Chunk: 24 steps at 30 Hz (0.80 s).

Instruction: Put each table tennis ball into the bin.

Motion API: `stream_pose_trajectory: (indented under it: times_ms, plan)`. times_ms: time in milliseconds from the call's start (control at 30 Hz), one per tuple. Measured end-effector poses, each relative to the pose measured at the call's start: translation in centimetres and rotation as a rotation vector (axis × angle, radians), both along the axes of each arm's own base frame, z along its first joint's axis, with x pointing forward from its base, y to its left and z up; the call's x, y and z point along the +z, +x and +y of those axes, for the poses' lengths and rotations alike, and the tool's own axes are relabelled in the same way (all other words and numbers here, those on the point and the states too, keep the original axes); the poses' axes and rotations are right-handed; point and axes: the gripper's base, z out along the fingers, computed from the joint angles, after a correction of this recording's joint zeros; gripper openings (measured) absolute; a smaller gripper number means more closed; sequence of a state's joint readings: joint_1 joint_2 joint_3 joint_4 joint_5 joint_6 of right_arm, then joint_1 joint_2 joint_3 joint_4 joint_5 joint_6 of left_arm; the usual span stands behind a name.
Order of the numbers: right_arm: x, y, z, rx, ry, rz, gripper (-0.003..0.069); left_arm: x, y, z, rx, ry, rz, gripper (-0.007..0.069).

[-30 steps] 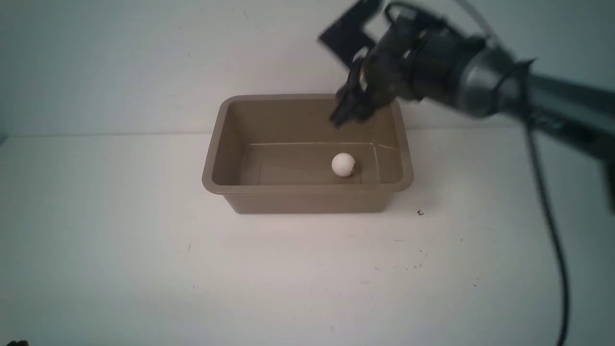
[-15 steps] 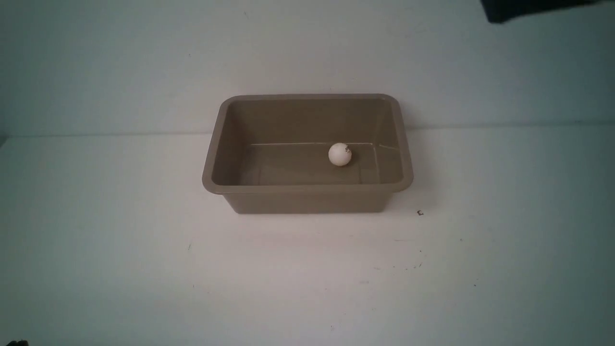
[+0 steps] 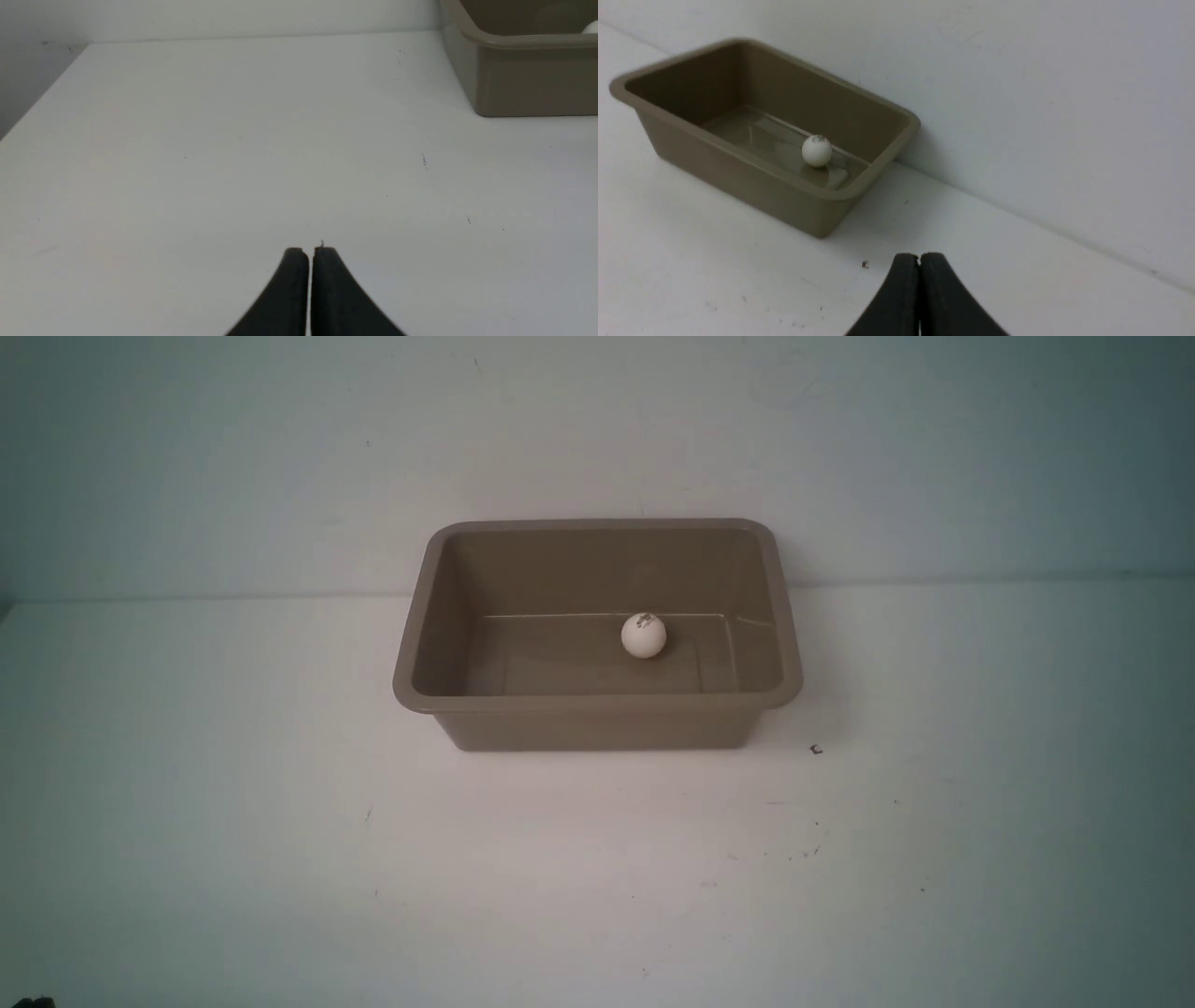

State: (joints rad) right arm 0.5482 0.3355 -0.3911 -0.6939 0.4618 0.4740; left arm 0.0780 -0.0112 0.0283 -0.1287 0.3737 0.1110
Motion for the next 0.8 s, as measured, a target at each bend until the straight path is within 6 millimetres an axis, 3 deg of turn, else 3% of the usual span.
stream_pose_trajectory:
  times_ms: [133,233,667,800]
  plan:
    - [0.8,-3.7,-2.2,0.005,0.165,-0.191,-0.0016,0.0,0.0,0.0,0.000,0.000,0.000,-0.0004]
    - [1.2,-5.2,-3.2,0.002,0.202,-0.282,-0.0016,0.0,0.0,0.0,0.000,0.000,0.000,-0.0004]
    - [1.3,-5.2,-3.6,-0.050,0.116,-0.329,-0.0018,0.0,0.0,0.0,0.000,0.000,0.000,-0.0004]
    - [1.2,-5.4,-3.9,-0.190,0.133,-0.320,-0.0018,0.0,0.0,0.0,0.000,0.000,0.000,-0.0004]
